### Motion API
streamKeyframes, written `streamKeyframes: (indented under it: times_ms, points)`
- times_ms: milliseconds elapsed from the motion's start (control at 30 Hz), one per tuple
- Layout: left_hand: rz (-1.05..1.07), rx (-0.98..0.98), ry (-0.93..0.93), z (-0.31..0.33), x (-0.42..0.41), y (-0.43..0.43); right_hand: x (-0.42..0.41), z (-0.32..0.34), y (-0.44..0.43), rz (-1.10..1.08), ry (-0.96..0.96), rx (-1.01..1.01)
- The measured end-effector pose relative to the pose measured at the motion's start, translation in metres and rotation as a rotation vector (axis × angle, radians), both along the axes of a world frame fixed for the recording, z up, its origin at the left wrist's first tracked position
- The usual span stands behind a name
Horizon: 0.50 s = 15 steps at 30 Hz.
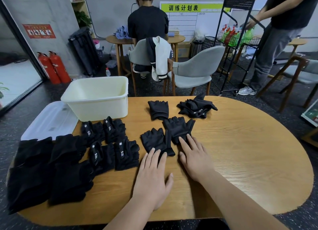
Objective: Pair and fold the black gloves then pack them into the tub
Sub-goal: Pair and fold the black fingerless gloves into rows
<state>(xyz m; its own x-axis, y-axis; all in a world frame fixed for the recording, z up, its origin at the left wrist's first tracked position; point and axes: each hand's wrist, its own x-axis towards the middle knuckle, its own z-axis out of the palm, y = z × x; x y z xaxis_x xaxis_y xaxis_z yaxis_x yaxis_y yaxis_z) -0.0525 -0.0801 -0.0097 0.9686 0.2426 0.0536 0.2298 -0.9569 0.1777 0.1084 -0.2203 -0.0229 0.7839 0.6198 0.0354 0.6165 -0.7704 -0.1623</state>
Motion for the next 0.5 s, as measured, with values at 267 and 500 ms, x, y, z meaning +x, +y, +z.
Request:
streamKeyframes:
  times_ms: [267,500]
  points:
    - [-0.067,0.026,-0.010,0.0043,-0.0014,-0.0010,-0.0022,-0.0017,-0.0020,-0.046,-0.049,0.049]
    - [-0.050,0.010,0.008,0.0053,0.0006,0.0004,-0.0015,0.0017,0.0003,-0.048,-0.091,0.052]
